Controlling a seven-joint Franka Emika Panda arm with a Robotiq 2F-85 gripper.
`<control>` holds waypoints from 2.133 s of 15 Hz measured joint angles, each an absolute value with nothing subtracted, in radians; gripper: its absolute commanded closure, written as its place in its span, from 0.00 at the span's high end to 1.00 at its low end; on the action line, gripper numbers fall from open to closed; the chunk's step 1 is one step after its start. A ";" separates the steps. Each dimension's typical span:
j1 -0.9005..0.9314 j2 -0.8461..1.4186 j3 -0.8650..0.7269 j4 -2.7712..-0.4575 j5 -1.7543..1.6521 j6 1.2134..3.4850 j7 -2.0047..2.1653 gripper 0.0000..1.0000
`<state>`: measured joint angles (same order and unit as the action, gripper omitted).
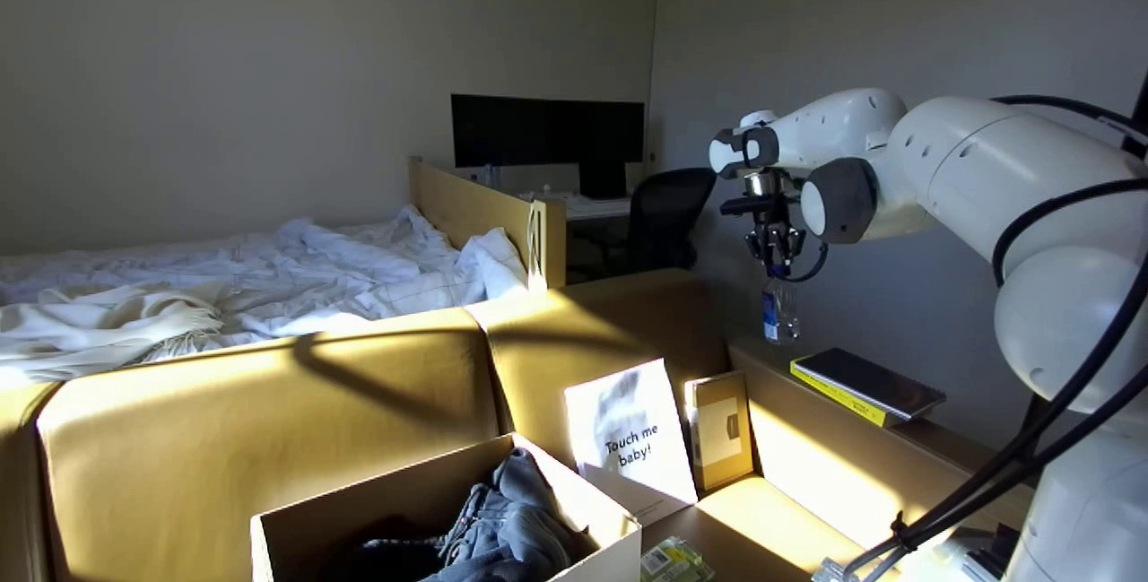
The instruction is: Pick the bottle in the box and put it on the shoulder of the couch
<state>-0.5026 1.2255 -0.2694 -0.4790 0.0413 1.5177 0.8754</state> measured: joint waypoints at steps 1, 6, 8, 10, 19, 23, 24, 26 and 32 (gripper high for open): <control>-0.505 1.242 -0.266 -0.458 0.041 1.518 0.876 0.12; -0.515 1.300 -0.245 -0.393 0.040 1.499 0.876 0.12; -0.515 1.315 -0.242 -0.383 0.040 1.500 0.877 0.12; -0.515 1.317 -0.243 -0.384 0.040 1.504 0.882 0.12; -0.515 1.317 -0.243 -0.384 0.040 1.506 0.914 0.97; -0.514 1.316 -0.243 -0.383 0.040 1.506 0.915 1.00; -0.514 1.315 -0.243 -0.383 0.040 1.505 0.915 1.00; -0.515 1.305 -0.244 -0.381 0.040 1.495 0.915 1.00; -0.562 1.144 -0.160 -0.340 0.055 1.432 0.825 1.00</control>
